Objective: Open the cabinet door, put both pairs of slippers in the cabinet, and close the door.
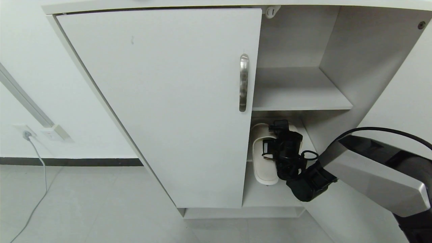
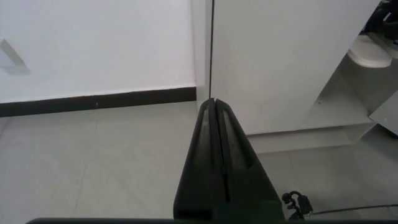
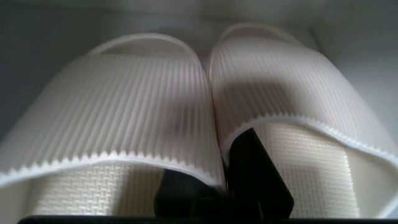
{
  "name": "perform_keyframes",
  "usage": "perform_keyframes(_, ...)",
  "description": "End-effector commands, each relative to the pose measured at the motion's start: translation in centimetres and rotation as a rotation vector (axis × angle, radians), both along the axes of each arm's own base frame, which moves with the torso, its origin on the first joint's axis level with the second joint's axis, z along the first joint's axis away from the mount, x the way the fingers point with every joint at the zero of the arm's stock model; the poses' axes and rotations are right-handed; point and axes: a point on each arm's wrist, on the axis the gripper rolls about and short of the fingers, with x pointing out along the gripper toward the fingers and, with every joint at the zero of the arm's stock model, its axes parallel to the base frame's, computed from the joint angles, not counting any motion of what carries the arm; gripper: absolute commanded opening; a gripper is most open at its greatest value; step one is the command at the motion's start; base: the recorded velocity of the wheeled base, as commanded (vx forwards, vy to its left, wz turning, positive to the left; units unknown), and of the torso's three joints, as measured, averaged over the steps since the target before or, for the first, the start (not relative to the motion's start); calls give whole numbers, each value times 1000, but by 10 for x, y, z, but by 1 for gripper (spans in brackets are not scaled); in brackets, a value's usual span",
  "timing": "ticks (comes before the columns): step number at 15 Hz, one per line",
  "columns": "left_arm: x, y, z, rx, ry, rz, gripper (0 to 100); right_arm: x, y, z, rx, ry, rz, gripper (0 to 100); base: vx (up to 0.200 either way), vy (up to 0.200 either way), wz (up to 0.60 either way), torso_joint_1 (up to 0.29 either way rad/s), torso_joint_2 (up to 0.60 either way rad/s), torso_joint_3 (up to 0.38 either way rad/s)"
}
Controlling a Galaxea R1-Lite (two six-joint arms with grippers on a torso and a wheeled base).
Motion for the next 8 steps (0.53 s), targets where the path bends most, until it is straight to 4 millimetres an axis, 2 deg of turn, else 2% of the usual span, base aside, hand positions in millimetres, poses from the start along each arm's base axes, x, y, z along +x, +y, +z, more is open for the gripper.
perform_keyframes(1,0,0,0,0,2,0,0,14,-4,2,8,-13,-18,0,0,0,0,0,0,0)
perform_keyframes(5,0,0,0,1,2,0,0,21,-4,1,13,-21,-23,0,0,0,0,0,0,0)
perform_keyframes(8,0,0,0,1,2,0,0,19,-1,2,13,-22,-18,0,0,-200,0,1,2,7)
